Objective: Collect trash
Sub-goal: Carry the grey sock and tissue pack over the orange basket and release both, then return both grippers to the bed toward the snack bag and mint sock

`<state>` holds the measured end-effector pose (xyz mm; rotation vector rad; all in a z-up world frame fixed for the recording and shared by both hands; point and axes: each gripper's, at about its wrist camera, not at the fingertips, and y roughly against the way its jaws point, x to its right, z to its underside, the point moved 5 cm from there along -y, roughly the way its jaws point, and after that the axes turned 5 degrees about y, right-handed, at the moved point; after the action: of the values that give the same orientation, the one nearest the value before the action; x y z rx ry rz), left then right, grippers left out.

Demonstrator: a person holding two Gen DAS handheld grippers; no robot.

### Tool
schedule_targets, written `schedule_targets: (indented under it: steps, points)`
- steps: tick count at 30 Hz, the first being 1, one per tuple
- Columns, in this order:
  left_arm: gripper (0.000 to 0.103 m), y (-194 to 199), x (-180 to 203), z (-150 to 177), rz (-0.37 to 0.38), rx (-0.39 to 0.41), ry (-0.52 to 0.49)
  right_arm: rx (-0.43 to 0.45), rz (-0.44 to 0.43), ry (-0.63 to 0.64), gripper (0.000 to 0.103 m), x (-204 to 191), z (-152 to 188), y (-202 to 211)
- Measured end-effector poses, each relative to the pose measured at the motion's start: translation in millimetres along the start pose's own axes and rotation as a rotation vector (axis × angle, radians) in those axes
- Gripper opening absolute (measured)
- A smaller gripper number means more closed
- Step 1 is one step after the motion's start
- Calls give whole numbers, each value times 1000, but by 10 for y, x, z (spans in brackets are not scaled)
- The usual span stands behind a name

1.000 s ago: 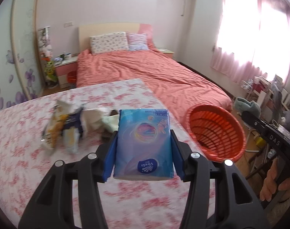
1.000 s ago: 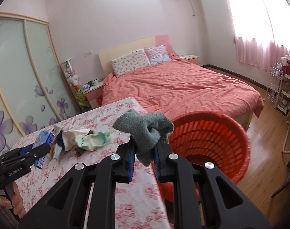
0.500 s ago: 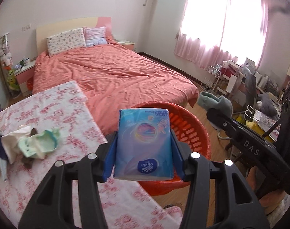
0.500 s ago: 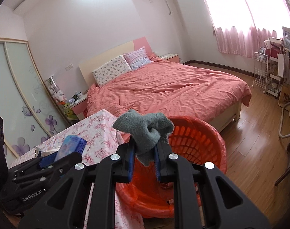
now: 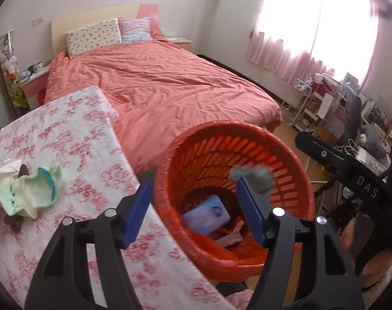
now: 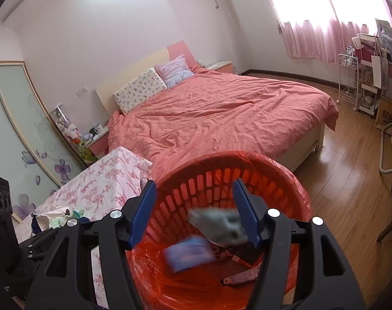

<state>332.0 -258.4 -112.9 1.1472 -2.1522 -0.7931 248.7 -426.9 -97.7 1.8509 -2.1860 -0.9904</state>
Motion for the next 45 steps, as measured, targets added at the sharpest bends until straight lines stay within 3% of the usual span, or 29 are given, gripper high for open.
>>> schedule_targets:
  steps: [14,24,30,35,42,43,45]
  points:
    - [71,633,-849,270,-204,83,-9,-50,31,128,62,-484,176,2]
    - [73,1336,-2074,508,-383,137,170,-106,-20,275,62,-1161,463,-38]
    - [83,1611,-2948,636,-544,150,273,-160,-73,338,62,-1600,686,-136]
    - [85,1512,-3418,658,-565,122,308,-196,-107,392,62,-1932,838,-247]
    - [86,1187,-3664,600,-563,57,313,-228,-139,428,62,-2286,943,-404]
    - [83,1160,-3671,591,-565,58,316,-232,-144,430,62,-2330,951,-426]
    - [67,1140,-3735,596,-556,50,332,-240,-153,432,62,-2413,964,-476]
